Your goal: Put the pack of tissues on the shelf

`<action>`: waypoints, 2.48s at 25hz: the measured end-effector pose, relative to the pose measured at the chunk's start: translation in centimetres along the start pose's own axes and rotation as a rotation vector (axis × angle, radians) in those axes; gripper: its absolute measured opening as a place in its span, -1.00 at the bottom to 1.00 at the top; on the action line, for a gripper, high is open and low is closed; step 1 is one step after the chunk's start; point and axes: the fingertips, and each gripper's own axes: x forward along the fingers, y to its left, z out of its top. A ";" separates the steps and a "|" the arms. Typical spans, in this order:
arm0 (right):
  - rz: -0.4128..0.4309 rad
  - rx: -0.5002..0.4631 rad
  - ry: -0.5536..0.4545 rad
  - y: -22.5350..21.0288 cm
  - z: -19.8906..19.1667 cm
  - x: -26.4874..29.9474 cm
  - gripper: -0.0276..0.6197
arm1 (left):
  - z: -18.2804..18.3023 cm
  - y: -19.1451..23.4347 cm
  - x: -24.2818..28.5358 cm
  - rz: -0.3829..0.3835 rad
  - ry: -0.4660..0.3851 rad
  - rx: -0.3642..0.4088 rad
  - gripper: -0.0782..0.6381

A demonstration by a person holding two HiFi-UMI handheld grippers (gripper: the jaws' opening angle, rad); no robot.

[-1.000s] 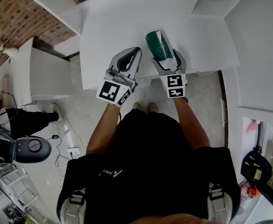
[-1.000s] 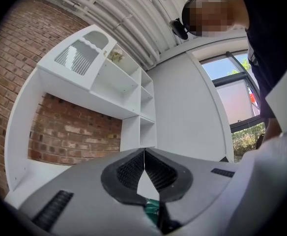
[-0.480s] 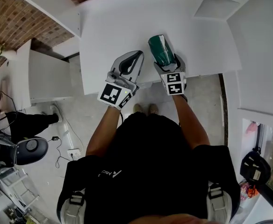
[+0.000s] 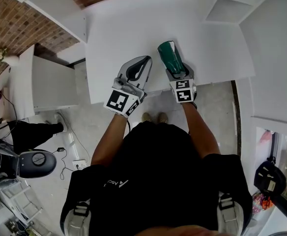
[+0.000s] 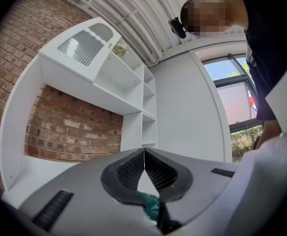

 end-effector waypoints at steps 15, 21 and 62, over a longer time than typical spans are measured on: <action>0.001 0.012 -0.125 -2.6 7.2 -5.4 -0.13 | 1.7 -1.8 0.5 -0.039 -0.015 0.024 -0.78; 0.032 0.007 -0.193 -3.3 12.9 -9.4 -0.13 | 3.2 -2.6 1.3 -0.050 -0.041 0.026 -0.78; 0.063 -0.022 -0.498 -9.4 44.8 -26.3 -0.13 | 14.7 -4.4 3.7 -0.179 -0.212 0.055 -0.78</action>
